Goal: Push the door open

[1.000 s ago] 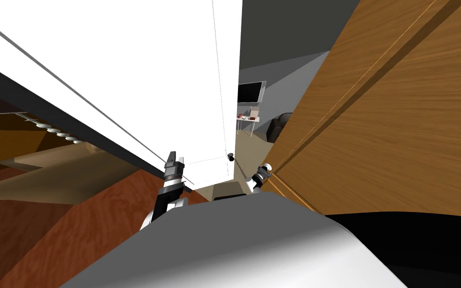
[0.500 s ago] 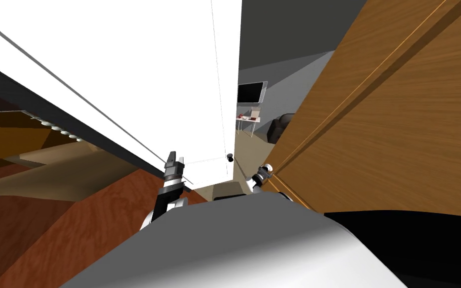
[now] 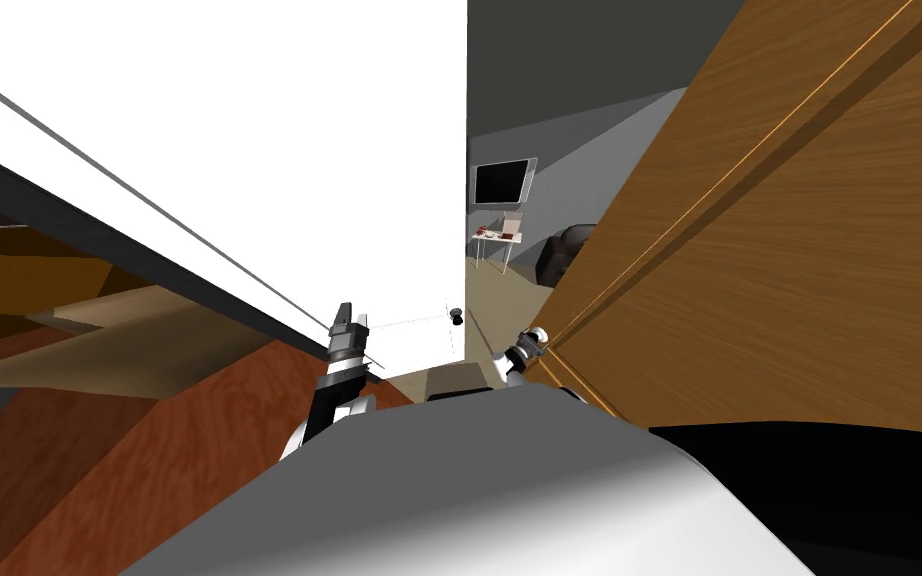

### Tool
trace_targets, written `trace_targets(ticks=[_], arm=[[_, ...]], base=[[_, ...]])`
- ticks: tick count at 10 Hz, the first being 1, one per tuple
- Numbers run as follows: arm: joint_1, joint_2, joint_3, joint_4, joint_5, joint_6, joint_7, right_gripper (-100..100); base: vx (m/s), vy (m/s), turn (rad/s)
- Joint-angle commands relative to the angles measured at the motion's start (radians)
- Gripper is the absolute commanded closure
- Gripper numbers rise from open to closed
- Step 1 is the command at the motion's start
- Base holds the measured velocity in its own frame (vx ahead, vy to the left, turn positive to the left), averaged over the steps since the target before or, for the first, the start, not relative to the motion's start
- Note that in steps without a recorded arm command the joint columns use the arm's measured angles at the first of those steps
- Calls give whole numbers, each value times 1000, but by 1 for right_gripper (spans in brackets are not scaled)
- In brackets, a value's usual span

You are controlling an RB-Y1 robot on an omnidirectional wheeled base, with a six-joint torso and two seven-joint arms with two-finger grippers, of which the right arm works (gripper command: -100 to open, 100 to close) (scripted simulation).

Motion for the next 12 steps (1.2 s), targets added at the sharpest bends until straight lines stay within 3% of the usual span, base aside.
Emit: trace_targets(ticks=[1, 6, 7, 9, 12], arm=[[33, -14, -15, 25, -7, -26, -15, 100], [33, -14, -15, 11, -7, -26, -15, 100], [51, -3, -15, -80, -26, -18, 32, 100], [50, -6, -34, -73, -50, -43, 31, 100], [50, -8, -46, -68, -65, -58, 31, 100]], base=[[-6, 5, 7], [-1, 2, 0], [82, -48, 293], [73, -76, 195], [38, -60, 52]])
